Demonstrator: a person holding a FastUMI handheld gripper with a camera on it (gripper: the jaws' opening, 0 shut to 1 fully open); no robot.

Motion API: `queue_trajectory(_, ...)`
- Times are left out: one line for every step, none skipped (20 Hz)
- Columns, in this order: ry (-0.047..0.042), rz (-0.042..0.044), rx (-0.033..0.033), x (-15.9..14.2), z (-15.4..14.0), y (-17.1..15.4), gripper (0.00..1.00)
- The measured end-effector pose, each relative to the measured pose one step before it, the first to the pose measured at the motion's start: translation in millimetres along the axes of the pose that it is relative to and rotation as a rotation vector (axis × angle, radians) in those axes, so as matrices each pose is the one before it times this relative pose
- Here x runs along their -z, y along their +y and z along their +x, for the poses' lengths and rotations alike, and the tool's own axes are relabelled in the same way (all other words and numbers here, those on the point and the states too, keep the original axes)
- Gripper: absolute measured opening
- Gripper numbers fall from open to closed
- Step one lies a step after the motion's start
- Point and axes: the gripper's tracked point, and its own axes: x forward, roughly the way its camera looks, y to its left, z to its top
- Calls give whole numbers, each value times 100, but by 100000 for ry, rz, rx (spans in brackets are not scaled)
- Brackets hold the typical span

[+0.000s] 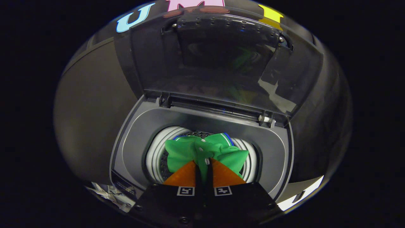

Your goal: Put the clothes into the washing machine and then close the washing machine lid.

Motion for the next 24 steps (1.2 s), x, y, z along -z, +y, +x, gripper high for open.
queue_trajectory(376,38,678,222,102,3,8)
queue_trajectory(1391,720,-68,342,242,90,9)
queue_trajectory(1225,2059,-292,381,402,111,11)
queue_trajectory(1398,1916,1292,285,399,-230,11)
queue_trajectory(890,1912,1033,240,409,-407,11)
queue_trajectory(504,1145,497,160,285,-109,11)
queue_trajectory(317,460,144,118,166,-41,11)
queue_trajectory(191,223,-387,31,46,38,11)
queue_trajectory(32,368,-953,120,139,98,13)
queue_trajectory(-92,695,-1105,92,56,151,13)
queue_trajectory(-592,426,-660,-175,151,179,20)
queue_trajectory(-383,411,-1033,-116,-15,202,23)
queue_trajectory(-1304,889,-375,-292,97,128,38)
queue_trajectory(-929,1463,-668,-316,-83,265,53)
queue_trajectory(228,1941,-895,55,52,210,68)
queue_trajectory(1004,692,482,198,-512,-13,83)
queue_trajectory(101,48,430,-152,89,-202,98)
queue_trajectory(-121,-378,361,45,-125,-121,97)
queue_trajectory(-515,-73,-561,-26,-290,128,98)
queue_trajectory(-1312,26,-490,-427,-664,94,99)
queue_trajectory(-2132,90,-349,-713,-818,70,99)
queue_trajectory(-2806,449,-394,-1004,-723,150,99)
queue_trajectory(-2525,436,334,-1087,-766,-25,99)
queue_trajectory(-3009,990,254,-1413,-786,25,99)
